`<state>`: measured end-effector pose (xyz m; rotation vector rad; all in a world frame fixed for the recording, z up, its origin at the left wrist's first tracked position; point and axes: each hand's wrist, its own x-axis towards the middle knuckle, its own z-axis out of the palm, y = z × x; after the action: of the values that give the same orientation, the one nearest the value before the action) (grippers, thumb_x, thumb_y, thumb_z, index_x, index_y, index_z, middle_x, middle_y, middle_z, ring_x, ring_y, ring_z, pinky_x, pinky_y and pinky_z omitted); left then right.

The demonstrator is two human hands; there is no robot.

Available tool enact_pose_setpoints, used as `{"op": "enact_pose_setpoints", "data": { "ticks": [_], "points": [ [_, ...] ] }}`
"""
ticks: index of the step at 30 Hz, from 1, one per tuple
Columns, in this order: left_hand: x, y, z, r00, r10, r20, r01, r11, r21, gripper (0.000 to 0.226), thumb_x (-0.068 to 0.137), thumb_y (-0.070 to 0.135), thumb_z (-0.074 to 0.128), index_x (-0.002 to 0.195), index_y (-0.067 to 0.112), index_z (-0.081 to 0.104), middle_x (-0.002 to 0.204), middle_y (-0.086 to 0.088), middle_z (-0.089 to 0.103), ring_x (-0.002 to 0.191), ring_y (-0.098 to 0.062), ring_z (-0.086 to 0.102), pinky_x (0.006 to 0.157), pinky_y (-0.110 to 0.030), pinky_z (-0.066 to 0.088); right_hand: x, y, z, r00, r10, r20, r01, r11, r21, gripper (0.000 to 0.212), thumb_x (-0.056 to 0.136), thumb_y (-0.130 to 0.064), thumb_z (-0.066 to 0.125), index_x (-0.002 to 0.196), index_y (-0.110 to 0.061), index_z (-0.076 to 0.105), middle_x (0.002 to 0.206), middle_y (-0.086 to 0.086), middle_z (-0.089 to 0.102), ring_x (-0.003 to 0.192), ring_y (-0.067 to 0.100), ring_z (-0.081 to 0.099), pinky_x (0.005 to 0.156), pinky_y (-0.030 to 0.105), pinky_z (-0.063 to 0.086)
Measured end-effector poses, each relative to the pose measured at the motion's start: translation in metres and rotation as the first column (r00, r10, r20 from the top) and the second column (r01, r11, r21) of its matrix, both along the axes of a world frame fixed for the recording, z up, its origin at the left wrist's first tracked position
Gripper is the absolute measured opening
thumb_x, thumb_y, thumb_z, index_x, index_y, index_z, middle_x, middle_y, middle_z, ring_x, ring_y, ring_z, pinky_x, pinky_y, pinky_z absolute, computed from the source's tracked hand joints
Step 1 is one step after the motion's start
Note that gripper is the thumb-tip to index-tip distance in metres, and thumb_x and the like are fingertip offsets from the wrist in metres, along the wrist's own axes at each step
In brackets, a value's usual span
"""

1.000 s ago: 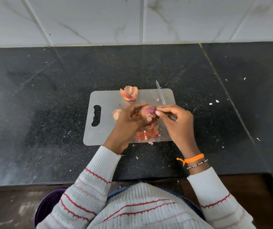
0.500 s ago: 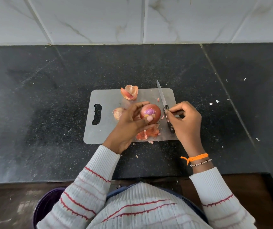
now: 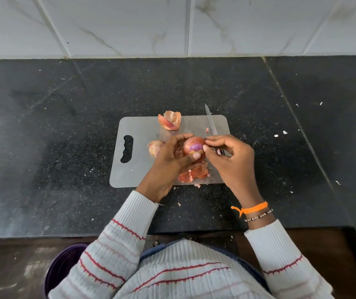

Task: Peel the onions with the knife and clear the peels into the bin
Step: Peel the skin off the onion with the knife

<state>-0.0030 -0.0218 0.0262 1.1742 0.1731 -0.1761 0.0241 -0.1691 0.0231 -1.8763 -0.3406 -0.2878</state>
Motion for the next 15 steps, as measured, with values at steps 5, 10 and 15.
{"op": "enact_pose_setpoints", "data": {
  "ticks": [5,10,15],
  "points": [
    [0.001,-0.003,-0.001,1.0,0.013,-0.008,-0.012,0.998,0.065,0.044,0.082,-0.004,0.061,0.123,0.004,0.048,0.117,-0.008,0.055,0.098,-0.019,0.064,0.079,-0.033,0.058,0.002,-0.001,-0.005,0.998,0.001,0.064,0.001,0.999,-0.038,0.007,0.075,0.0,0.072,0.081,-0.003,0.07,0.086,0.002,0.067,0.086,0.005,0.065,0.072,0.026,0.058],
    [0.001,-0.005,-0.003,0.999,0.029,-0.028,-0.027,0.995,0.092,0.044,0.083,-0.002,0.062,0.124,0.0,0.047,0.122,-0.015,0.052,0.1,-0.021,0.062,0.075,-0.031,0.059,0.004,0.002,-0.01,0.986,-0.025,0.165,0.051,0.987,-0.155,0.006,0.072,0.0,0.073,0.075,0.0,0.069,0.079,0.006,0.068,0.078,0.006,0.063,0.067,0.025,0.056],
    [0.001,-0.004,-0.003,0.999,0.014,-0.051,-0.01,0.997,0.072,0.044,0.084,-0.002,0.06,0.126,0.0,0.046,0.122,-0.014,0.053,0.096,-0.024,0.065,0.074,-0.031,0.059,0.007,0.003,-0.012,0.98,-0.056,0.192,0.095,0.975,-0.2,0.006,0.071,0.002,0.071,0.073,-0.002,0.067,0.074,0.005,0.067,0.066,0.01,0.062,0.06,0.02,0.053]
  ]
}}
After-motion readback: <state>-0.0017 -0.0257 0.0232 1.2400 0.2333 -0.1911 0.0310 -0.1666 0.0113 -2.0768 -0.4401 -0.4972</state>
